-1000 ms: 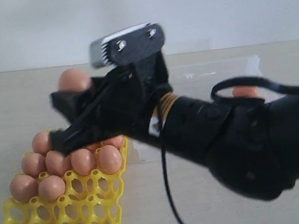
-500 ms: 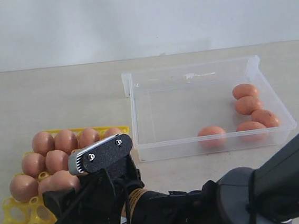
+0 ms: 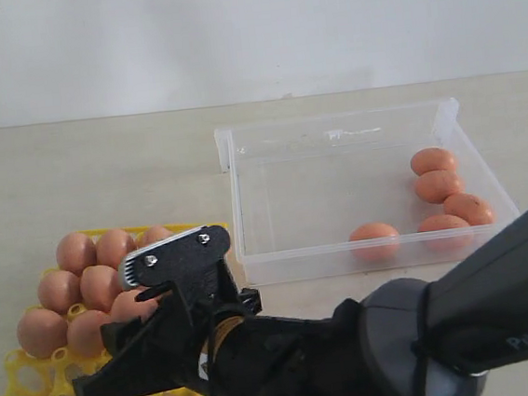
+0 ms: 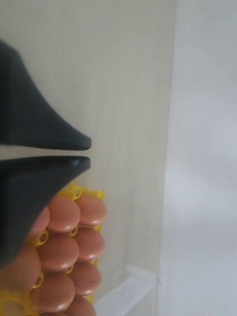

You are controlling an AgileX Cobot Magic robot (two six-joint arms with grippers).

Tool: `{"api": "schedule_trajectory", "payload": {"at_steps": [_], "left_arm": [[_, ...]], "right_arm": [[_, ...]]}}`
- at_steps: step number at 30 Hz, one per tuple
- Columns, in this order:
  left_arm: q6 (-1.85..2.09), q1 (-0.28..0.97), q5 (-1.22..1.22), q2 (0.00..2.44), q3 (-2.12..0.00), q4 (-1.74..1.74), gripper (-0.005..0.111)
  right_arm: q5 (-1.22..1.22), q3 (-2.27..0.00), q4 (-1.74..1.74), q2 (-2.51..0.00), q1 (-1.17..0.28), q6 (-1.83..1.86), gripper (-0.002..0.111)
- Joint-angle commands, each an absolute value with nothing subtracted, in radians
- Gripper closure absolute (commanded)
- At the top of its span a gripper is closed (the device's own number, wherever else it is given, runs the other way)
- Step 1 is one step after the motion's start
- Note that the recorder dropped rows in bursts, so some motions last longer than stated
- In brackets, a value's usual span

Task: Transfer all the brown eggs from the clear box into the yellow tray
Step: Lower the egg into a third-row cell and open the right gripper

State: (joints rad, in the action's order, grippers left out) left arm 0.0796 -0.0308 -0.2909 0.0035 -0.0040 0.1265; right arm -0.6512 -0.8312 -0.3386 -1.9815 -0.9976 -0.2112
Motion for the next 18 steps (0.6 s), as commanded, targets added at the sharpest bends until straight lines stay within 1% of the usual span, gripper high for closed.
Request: {"api": "schedule_trajectory", "payload": {"at_steps": [1,5,18], "left_arm": [[0.079,-0.024,-0.284,0.0,0.0,0.121,0.103],[0.079,-0.024,-0.284,0.0,0.0,0.121,0.103],[0.079,-0.024,-0.284,0.0,0.0,0.121,0.103]], "right_arm": [[-0.447,-0.935,-0.329,-1.978,-0.996,-0.106,0.109],[-0.443,-0.971,-0.342,-1.978,-0.994,-0.034,0.109],[-0.443,-0.97,-0.363,-1.978,-0.994,0.056,0.109]]}}
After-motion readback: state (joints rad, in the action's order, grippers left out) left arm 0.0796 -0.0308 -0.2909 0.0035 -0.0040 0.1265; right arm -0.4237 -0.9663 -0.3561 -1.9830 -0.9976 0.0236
